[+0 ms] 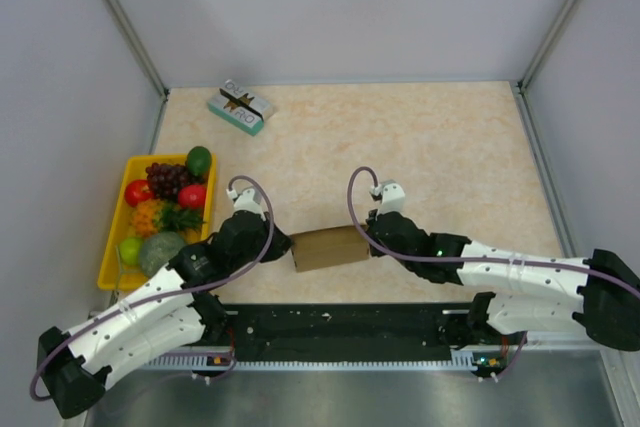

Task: Fold the paper box

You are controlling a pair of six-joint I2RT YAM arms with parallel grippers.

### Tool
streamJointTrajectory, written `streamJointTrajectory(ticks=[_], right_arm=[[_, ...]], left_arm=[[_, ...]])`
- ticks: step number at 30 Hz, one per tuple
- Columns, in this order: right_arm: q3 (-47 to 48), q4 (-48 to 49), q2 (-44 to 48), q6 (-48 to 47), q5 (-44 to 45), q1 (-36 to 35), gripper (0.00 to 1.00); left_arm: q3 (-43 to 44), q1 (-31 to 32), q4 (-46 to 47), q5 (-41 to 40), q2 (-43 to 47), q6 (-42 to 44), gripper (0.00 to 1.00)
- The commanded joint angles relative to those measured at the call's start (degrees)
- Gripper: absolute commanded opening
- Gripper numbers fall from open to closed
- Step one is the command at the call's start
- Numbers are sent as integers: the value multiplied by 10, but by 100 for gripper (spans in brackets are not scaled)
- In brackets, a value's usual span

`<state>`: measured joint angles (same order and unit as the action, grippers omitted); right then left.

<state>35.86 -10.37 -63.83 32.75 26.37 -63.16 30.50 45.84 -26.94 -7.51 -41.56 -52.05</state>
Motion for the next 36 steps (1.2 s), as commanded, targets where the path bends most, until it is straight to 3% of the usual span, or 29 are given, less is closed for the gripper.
streamJointTrajectory(ticks=[1,9,12,13,19,23,27,32,35,36], right_arm=[[-34,9,-2,28,-53,-16,0],[-27,1,5,-10,-40,-16,0],[-10,-34,27,-15,-52,-15,11],[-4,-45,46,-15,-62,-16,19],[62,-129,114,-26,-77,-15,48],[124,-193,134,-44,-69,-16,55],[184,-184,108,-34,-63,-16,62],[214,-51,4,25,-160,-16,57],[195,72,-44,77,-191,-9,43],[179,99,-57,95,-204,-2,30]], left_arm=[[-54,18,6,19,7,-29,0],[-72,26,-11,12,21,-40,0],[-79,28,-12,9,25,-44,0],[-83,29,-10,8,26,-45,0],[-103,32,7,16,33,-53,0],[-102,31,-5,3,41,-52,0],[-103,31,-5,1,49,-52,0],[-110,32,-6,-1,56,-58,0],[-113,31,-8,-2,65,-60,0],[-113,31,-9,-4,68,-59,0]])
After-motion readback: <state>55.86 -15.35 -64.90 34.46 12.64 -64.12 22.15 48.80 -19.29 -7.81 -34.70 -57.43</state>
